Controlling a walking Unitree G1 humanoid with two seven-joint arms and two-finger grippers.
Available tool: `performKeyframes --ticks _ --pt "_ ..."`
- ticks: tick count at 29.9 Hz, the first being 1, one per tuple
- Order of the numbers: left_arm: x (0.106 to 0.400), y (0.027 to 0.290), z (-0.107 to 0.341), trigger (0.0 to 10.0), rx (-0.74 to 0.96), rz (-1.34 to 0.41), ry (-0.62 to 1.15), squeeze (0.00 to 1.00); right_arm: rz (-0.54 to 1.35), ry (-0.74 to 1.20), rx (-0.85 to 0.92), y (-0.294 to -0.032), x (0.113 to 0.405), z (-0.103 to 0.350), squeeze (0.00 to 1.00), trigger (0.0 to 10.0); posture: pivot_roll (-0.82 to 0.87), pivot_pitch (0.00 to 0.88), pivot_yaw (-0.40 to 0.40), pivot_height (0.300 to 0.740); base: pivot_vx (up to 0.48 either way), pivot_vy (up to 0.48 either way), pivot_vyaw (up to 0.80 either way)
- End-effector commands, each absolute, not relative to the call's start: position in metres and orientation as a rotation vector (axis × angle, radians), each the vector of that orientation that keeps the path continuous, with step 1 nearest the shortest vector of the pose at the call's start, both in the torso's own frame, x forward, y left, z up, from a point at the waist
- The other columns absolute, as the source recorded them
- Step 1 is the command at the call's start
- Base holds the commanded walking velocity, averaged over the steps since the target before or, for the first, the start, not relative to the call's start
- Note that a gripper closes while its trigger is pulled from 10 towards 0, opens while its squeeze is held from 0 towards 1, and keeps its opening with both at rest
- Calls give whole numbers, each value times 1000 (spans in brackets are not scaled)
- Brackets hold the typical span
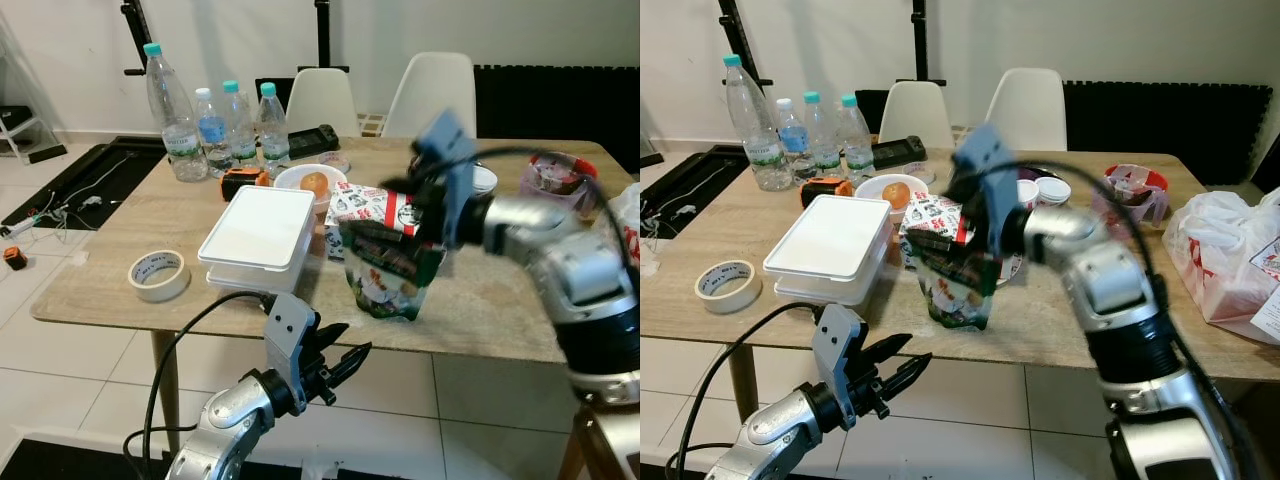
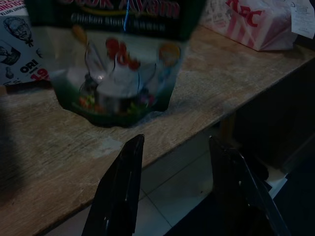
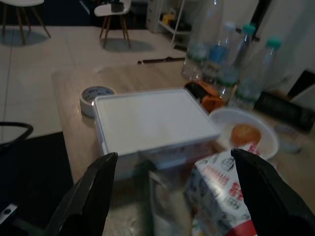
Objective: Restocking fridge
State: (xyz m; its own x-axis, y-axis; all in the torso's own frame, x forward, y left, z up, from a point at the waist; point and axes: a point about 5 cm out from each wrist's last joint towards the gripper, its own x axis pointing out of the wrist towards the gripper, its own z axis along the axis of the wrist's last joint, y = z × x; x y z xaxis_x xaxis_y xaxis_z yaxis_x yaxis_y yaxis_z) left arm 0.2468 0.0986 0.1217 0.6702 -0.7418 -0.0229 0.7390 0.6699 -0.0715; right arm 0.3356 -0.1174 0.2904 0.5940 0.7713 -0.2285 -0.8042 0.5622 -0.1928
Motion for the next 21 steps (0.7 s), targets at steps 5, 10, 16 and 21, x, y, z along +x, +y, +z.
performKeyframes --ticks 5,10,16,21 --pt "244 101 120 10000 -35 -853 69 0 974 191 -373 -118 327 274 816 10000 -61 42 20 740 0 0 0" --pt "244 101 121 10000 -35 -853 69 0 1003 234 -382 -116 321 264 765 10000 -60 44 22 740 0 0 0" --pt "245 101 121 10000 -35 -855 71 0 1013 257 -370 -116 319 260 0 10000 -61 43 24 740 0 0 0" --pt "245 100 121 10000 -33 -862 73 0 988 348 -378 -118 323 236 0 10000 -63 43 26 740 0 0 0"
